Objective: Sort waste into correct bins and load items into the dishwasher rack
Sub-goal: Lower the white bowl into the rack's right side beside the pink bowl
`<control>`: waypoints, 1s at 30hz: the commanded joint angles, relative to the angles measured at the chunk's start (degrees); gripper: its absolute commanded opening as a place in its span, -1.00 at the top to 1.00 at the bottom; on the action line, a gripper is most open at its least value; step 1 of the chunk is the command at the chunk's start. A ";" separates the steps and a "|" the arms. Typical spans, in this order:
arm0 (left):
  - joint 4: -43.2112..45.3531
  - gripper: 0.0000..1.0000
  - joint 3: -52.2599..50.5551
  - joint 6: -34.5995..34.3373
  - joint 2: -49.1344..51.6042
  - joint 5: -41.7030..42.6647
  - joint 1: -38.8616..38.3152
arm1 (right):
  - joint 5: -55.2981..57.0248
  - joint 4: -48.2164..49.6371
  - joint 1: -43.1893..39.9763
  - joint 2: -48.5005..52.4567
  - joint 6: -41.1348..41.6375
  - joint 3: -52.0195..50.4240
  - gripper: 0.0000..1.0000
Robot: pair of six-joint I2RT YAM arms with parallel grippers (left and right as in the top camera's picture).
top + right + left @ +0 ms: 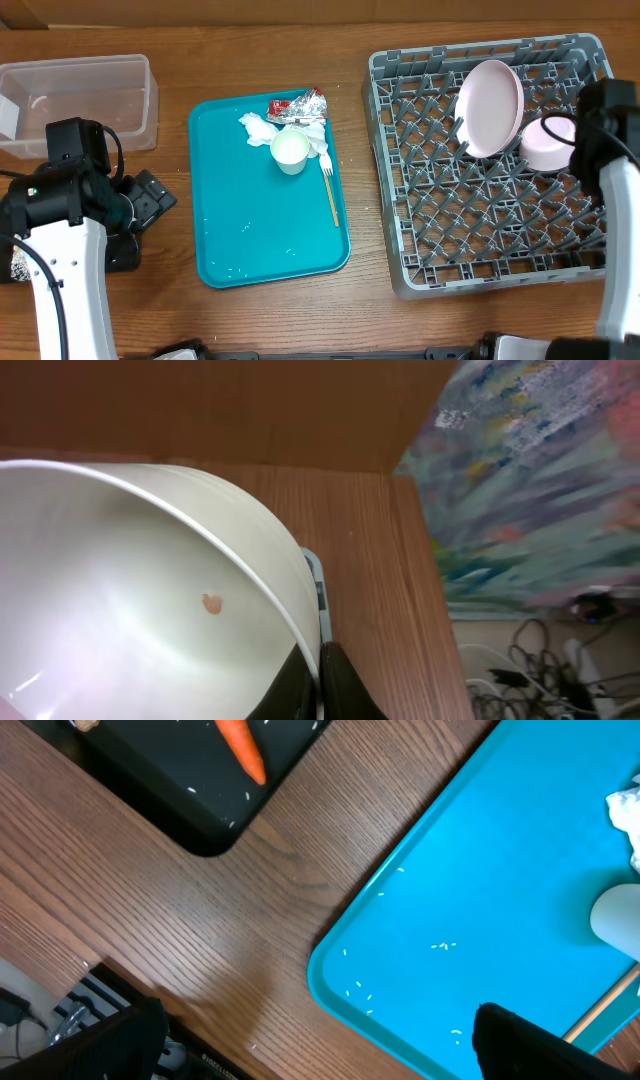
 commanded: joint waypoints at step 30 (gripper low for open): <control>0.02 -1.00 0.61 0.87 -0.44 0.26 0.31 | 8.33 -0.04 -1.66 14.73 8.96 -12.50 0.92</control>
